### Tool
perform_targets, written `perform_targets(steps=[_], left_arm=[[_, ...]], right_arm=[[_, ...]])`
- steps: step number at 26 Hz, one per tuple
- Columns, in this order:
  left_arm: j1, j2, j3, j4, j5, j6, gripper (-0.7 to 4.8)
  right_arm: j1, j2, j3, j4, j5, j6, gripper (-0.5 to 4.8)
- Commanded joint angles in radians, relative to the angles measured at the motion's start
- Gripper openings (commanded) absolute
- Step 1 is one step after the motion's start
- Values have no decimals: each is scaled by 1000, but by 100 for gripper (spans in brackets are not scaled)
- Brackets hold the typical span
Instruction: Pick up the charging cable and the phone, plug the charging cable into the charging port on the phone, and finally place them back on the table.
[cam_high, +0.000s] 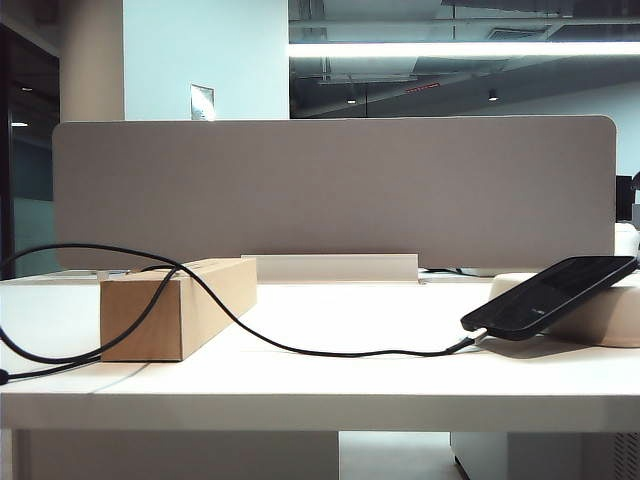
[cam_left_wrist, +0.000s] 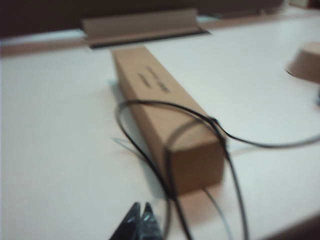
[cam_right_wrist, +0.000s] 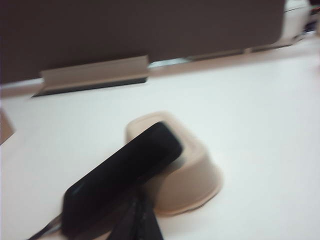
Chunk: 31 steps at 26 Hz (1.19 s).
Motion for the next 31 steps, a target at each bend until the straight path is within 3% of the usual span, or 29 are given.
perform_targets(steps=[1, 6, 27, 31], left_arm=[[52, -43, 5, 17, 1, 0, -6], [77, -58, 5, 16, -2, 0, -6], [101, -58, 4, 17, -6, 11, -6], [106, -58, 3, 25, -82, 24, -6]], right_arm=[[-60, -14, -2, 2, 6, -3, -1], [-107, -14, -1, 2, 6, -3, -1], [-106, -14, -2, 2, 6, -3, -1], [-106, -14, -2, 2, 6, -3, -1]])
